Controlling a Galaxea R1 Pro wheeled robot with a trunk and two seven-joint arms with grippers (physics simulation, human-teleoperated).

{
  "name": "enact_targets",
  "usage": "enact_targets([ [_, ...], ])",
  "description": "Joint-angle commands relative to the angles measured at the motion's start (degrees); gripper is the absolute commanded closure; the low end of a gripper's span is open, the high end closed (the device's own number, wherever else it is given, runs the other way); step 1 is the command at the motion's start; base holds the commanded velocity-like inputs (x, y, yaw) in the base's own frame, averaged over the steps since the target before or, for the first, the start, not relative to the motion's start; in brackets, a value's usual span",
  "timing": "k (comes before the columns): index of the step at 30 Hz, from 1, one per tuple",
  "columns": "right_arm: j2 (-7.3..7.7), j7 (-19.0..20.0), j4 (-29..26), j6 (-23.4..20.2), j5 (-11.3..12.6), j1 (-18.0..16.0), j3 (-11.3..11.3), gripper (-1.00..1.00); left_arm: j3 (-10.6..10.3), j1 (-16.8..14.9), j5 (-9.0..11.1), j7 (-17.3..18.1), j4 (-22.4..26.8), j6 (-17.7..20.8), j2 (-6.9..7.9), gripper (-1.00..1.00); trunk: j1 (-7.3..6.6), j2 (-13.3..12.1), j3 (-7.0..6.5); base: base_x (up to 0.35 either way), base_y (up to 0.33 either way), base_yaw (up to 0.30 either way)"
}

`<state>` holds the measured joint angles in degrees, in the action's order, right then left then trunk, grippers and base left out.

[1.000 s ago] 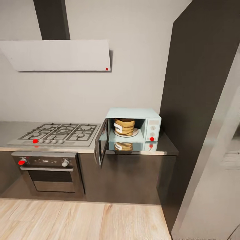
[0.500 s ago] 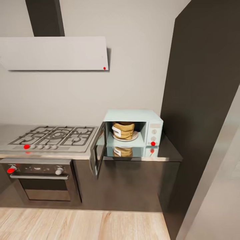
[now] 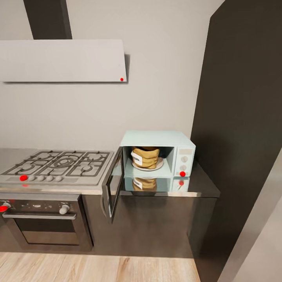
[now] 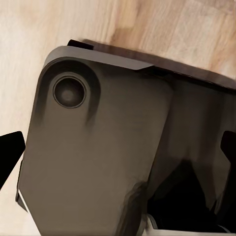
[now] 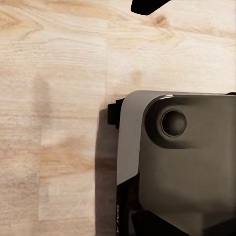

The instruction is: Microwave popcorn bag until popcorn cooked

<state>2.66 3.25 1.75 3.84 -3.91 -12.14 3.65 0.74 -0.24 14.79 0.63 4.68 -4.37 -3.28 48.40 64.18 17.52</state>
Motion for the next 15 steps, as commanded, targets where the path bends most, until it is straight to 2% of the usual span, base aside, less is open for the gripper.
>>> enact_targets([
  [1,0.01,0.16,0.19,0.33,-0.40,-0.08,0.40,-1.00,0.05,-0.02,0.26,0.04,-0.02,-0.18,-0.03,-1.00,0.00,0.04,0.06,0.006,0.000,0.000],
  [15,0.07,0.21,0.19,0.29,-0.40,-0.08,0.40,-1.00,0.14,-0.02,0.23,-0.25,0.36,-0.30,-0.01,-1.00,0.00,0.04,0.06,0.001,0.000,0.000],
])
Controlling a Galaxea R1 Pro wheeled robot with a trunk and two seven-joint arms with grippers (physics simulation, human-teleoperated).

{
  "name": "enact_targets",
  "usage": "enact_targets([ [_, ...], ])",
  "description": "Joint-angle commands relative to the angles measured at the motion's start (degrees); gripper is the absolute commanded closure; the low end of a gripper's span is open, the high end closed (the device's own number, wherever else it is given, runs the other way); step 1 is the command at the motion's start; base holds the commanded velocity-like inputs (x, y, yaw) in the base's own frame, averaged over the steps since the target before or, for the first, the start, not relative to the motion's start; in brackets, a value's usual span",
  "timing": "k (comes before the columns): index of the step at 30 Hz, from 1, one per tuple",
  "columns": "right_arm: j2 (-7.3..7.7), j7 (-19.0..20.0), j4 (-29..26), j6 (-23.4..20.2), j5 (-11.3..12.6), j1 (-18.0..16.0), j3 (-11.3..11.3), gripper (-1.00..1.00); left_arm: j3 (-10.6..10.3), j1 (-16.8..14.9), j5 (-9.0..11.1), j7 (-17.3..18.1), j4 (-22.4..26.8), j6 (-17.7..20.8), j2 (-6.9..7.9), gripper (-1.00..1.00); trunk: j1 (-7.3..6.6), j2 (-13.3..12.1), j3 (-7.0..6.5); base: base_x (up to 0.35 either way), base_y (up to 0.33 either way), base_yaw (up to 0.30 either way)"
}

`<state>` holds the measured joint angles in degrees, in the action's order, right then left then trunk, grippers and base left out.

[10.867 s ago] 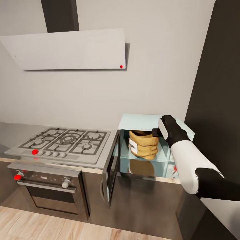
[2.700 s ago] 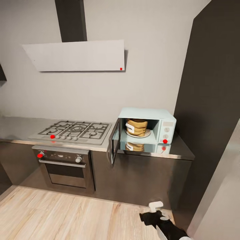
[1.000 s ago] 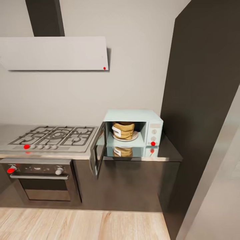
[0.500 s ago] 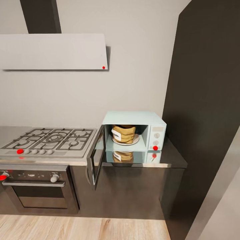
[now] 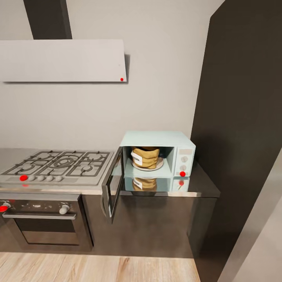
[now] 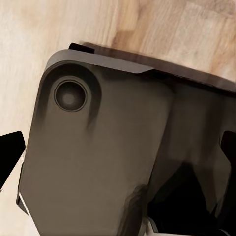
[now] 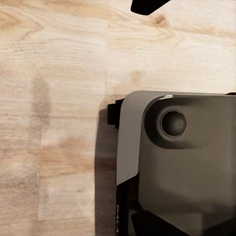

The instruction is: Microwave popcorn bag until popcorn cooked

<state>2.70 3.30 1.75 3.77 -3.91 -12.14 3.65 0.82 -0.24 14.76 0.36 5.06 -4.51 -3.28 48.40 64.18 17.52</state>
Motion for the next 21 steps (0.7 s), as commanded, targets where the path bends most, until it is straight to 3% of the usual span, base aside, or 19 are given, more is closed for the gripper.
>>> enact_targets([
  [1,0.03,0.14,0.19,0.36,-0.40,-0.08,0.40,-1.00,0.05,-0.02,0.28,-0.17,0.52,-0.20,0.29,-1.00,0.00,0.04,0.06,0.000,0.000,0.000],
  [2,0.03,0.13,0.19,0.36,-0.40,-0.08,0.40,-1.00,0.03,-0.02,0.29,-0.33,1.36,-0.21,0.77,-1.00,0.00,0.04,0.06,0.000,0.000,0.000],
  [4,0.06,0.11,0.19,0.36,-0.41,-0.08,0.40,-1.00,-0.01,-0.02,0.31,-0.60,9.62,0.69,3.41,-1.00,0.00,0.04,0.06,0.000,0.000,0.000],
  [7,0.10,0.08,0.19,0.36,-0.42,-0.08,0.40,-1.00,-0.02,-0.02,0.27,-0.57,16.66,2.07,5.03,-1.00,0.00,0.04,0.06,0.000,0.000,0.000],
  [9,0.11,0.05,0.19,0.40,-0.45,-0.08,0.40,-1.00,-0.01,-0.02,0.27,-0.68,26.06,4.81,7.15,-1.00,0.00,0.04,0.06,0.000,0.000,0.000],
  [10,0.06,0.04,0.19,0.43,-0.47,-0.08,0.40,-1.00,0.05,-0.02,0.36,-0.64,33.73,8.18,9.18,-1.00,0.00,0.04,0.06,0.000,0.000,0.000],
  [11,0.05,0.04,0.19,0.43,-0.48,-0.08,0.40,-1.00,0.08,-0.02,0.38,-0.64,35.69,9.14,9.60,-1.00,0.00,0.04,0.06,0.000,0.000,0.000],
  [14,0.10,0.04,0.19,0.44,-0.49,-0.08,0.40,-1.00,0.68,-0.21,0.75,-0.47,53.45,17.23,11.51,-1.00,0.00,0.04,0.06,0.000,0.000,0.000],
  [16,0.12,0.04,0.19,0.44,-0.49,-0.08,0.40,-1.00,0.81,-0.27,1.54,-0.40,60.18,20.49,11.65,-1.00,0.00,0.04,0.06,0.000,0.000,0.000],
  [17,0.18,0.04,0.19,0.45,-0.49,-0.08,0.40,-1.00,0.92,-1.78,5.48,-0.29,69.72,25.85,11.93,-1.00,0.00,0.04,0.06,0.000,0.000,0.000],
  [19,0.24,0.04,0.19,0.46,-0.49,-0.08,0.39,-1.00,0.93,-4.20,6.81,-0.28,70.89,26.68,12.01,-1.00,0.00,0.04,0.06,0.000,0.000,0.000],
  [20,0.38,0.04,0.19,0.52,-0.49,-0.08,0.39,-1.00,0.94,-10.03,7.54,-0.24,71.81,27.27,12.07,-1.00,0.00,0.04,0.06,0.000,0.000,0.000],
  [21,0.44,0.04,0.19,0.52,-0.49,-0.08,0.39,-1.00,0.94,-12.06,7.61,-0.25,71.90,27.43,12.07,-1.00,0.00,0.04,0.06,0.000,0.000,0.000],
])
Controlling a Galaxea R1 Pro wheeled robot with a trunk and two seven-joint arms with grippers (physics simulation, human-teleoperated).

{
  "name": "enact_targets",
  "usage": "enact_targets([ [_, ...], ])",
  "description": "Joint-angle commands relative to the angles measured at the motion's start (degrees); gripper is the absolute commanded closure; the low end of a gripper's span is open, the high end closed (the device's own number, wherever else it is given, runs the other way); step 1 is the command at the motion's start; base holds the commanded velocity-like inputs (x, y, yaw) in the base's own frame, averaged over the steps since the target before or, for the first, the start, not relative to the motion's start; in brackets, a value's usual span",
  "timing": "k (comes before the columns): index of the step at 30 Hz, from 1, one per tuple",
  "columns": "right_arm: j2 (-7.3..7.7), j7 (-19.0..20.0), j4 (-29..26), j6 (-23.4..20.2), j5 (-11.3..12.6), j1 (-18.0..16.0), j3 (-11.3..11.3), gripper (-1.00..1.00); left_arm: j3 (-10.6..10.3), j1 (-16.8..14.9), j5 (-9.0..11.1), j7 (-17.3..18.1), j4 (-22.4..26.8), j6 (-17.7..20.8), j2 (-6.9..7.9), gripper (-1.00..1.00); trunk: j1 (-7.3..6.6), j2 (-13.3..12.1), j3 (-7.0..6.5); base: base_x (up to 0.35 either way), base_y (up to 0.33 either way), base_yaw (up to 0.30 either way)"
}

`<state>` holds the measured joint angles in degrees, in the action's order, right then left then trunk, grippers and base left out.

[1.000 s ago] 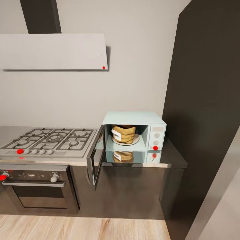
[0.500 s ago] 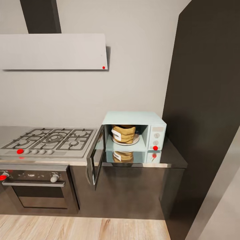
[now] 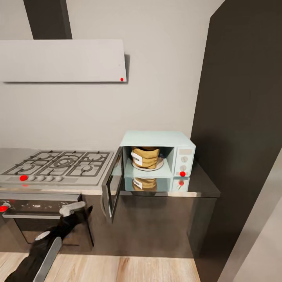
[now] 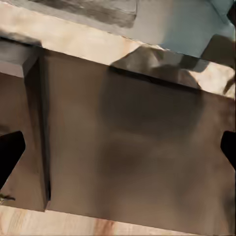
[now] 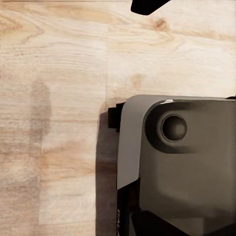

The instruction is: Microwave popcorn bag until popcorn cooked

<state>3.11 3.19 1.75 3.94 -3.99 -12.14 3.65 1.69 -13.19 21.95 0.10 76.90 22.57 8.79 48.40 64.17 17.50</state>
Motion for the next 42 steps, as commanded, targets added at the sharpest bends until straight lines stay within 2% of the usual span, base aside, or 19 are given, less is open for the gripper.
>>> enact_targets([
  [1,0.08,0.15,0.19,0.36,-0.41,-0.08,0.39,-1.00,0.05,-2.08,0.50,0.00,0.11,1.09,0.00,-1.00,0.00,0.05,0.08,0.000,0.000,0.000],
  [3,0.11,0.15,0.19,0.37,-0.42,-0.08,0.35,-1.00,0.06,-6.04,0.63,0.10,0.20,3.55,-0.02,-1.00,0.00,0.05,0.08,0.000,0.000,0.000],
  [5,0.07,0.15,0.19,0.37,-0.44,-0.08,0.32,-1.00,0.06,-11.85,0.70,0.21,0.45,6.24,-0.08,-1.00,0.00,0.05,0.08,0.000,0.000,0.000],
  [10,-0.02,0.17,0.19,0.30,-0.48,-0.08,0.32,-1.00,0.00,-14.81,0.64,1.77,1.77,6.85,0.16,-1.00,0.00,0.05,0.08,0.000,0.000,0.000],
  [12,-0.10,0.22,0.19,0.29,-0.49,-0.08,0.31,-1.00,-0.07,-15.08,0.54,5.95,2.26,7.08,0.50,-1.00,0.00,0.05,0.08,0.000,0.000,0.000],
  [14,-0.08,0.23,0.19,0.28,-0.49,-0.08,0.31,-1.00,-0.13,-15.11,0.35,8.06,2.19,7.15,0.60,-1.00,0.00,0.05,0.08,0.000,0.000,0.000],
  [15,0.23,0.15,0.19,0.62,-0.34,0.25,0.31,-1.00,-0.47,-15.11,0.03,8.37,1.86,7.25,0.26,-1.00,0.00,0.05,0.08,0.000,0.000,0.000],
  [17,-0.15,0.15,0.19,0.27,-0.38,0.55,0.32,-1.00,-1.11,-15.11,-0.59,9.01,1.22,7.59,-0.38,-1.00,0.00,0.05,0.08,0.000,0.000,0.000],
  [18,-0.22,0.15,0.19,0.18,-0.39,0.54,0.31,-1.00,-1.43,-15.09,-0.67,9.33,1.06,7.68,-0.24,-1.00,0.00,0.05,0.08,0.000,0.000,0.000],
  [24,0.29,0.15,0.16,0.44,-0.41,0.60,0.34,-1.00,-3.37,-14.94,1.36,10.81,1.89,8.07,-1.09,-1.00,0.00,0.05,0.08,0.000,0.000,0.000],
  [29,0.28,0.15,0.15,0.49,-0.25,0.56,0.55,-1.00,-4.96,-14.94,2.63,12.36,1.22,7.92,-0.71,-1.00,0.00,0.05,0.08,0.000,0.000,-0.123],
  [35,0.29,0.15,0.15,0.46,-0.24,0.59,0.57,-1.00,-6.79,-14.94,2.58,14.10,-0.70,7.84,1.22,-1.00,0.00,0.05,0.08,0.000,0.000,-0.212],
  [36,0.26,0.15,0.14,0.46,-0.26,0.59,0.57,-1.00,-8.37,-14.94,2.57,20.38,-1.06,7.84,1.27,-1.00,0.00,0.05,0.08,0.000,0.000,-0.202],
  [40,0.31,0.15,0.15,0.46,-0.25,0.57,0.57,-1.00,-8.37,-14.94,2.49,25.67,-1.60,7.74,1.31,-1.00,0.00,0.05,0.08,0.000,0.000,-0.196],
  [42,0.31,0.15,0.17,0.46,-0.24,0.59,0.57,-1.00,-8.37,-14.94,2.42,26.67,-1.65,7.58,1.25,-1.00,0.00,0.05,0.08,0.000,0.000,-0.193],
])
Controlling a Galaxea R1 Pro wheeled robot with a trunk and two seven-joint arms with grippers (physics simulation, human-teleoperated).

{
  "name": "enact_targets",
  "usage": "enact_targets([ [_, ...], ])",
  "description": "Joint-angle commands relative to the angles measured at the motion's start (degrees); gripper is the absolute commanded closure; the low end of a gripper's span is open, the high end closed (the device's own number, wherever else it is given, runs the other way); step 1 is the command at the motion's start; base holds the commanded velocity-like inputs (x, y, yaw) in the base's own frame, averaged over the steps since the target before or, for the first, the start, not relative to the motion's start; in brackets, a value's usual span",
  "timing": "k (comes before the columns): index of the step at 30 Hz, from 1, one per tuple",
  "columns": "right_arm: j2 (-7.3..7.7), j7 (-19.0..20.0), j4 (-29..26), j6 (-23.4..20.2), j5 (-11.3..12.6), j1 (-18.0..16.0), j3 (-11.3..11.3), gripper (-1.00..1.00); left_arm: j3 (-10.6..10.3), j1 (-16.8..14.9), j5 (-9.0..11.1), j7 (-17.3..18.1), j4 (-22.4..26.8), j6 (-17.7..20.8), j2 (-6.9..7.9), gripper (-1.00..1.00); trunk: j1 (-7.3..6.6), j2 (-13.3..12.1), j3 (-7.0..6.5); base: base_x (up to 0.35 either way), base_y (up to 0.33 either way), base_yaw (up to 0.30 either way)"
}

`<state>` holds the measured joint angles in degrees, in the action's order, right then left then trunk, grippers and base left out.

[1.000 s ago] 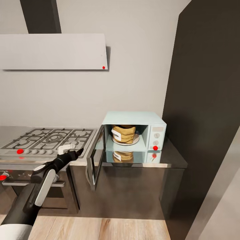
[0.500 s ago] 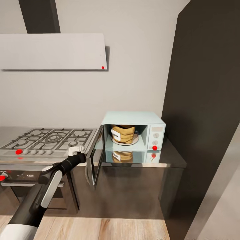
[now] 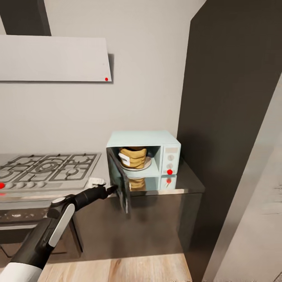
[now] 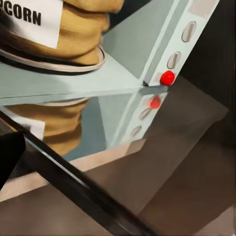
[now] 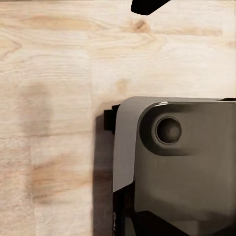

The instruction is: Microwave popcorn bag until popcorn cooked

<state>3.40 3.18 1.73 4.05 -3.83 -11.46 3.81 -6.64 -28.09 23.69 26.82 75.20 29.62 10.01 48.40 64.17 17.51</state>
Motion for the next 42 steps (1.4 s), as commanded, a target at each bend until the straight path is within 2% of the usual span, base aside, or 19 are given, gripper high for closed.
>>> enact_targets([
  [1,0.02,0.16,0.16,0.34,-0.39,-0.08,0.41,-1.00,-0.04,-0.03,0.67,0.18,0.04,0.48,-0.01,-1.00,0.00,0.05,0.07,0.000,0.000,-0.193],
  [9,0.01,0.16,0.18,0.36,-0.39,-0.11,0.41,-1.00,-0.18,-0.03,0.64,0.48,0.19,0.36,-0.47,-1.00,0.00,0.05,0.07,0.000,0.000,-0.193],
  [10,0.02,0.16,0.19,0.35,-0.39,-0.12,0.41,-1.00,-0.45,-0.03,0.65,0.45,0.20,0.36,-0.49,-1.00,0.00,0.05,0.07,0.000,0.000,-0.193],
  [14,0.02,0.16,0.16,0.41,-0.39,-0.10,0.41,-1.00,-4.27,-0.03,0.57,0.02,0.21,0.21,-0.52,-1.00,0.00,0.05,0.07,0.000,0.000,-0.193],
  [18,-0.05,0.16,0.19,0.43,-0.39,-0.11,0.41,-1.00,-4.58,-0.03,0.57,-0.01,0.21,0.18,-0.52,-1.00,0.00,0.05,0.07,0.000,0.000,-0.193],
  [28,0.02,0.16,0.17,0.43,-0.39,-0.09,0.41,-1.00,-4.70,-0.03,0.57,-0.01,0.29,0.18,-0.61,-1.00,0.00,0.05,0.07,0.000,0.000,-0.191],
  [34,0.04,0.16,0.14,0.42,-0.39,-0.09,0.46,-1.00,-4.70,-0.03,0.57,-0.01,0.37,0.13,-0.61,-1.00,0.00,0.05,0.07,0.000,0.000,-0.039],
  [35,-0.29,0.16,0.12,0.35,-0.56,-0.10,0.41,-1.00,-0.96,-0.03,-0.80,0.02,0.50,-0.69,-0.69,-1.00,0.01,0.05,0.07,0.000,0.000,0.000],
  [37,-0.29,0.16,0.12,0.34,-0.56,-0.11,0.47,-1.00,-0.96,-0.03,-2.03,0.07,0.53,-0.83,-0.64,-1.00,0.01,0.05,0.07,0.000,0.000,0.000],
  [42,0.24,0.16,0.12,0.49,-0.56,-0.06,0.49,-1.00,-1.00,-0.03,-2.61,0.08,0.48,-0.70,-0.61,-1.00,0.01,0.05,0.07,0.000,0.000,0.000],
])
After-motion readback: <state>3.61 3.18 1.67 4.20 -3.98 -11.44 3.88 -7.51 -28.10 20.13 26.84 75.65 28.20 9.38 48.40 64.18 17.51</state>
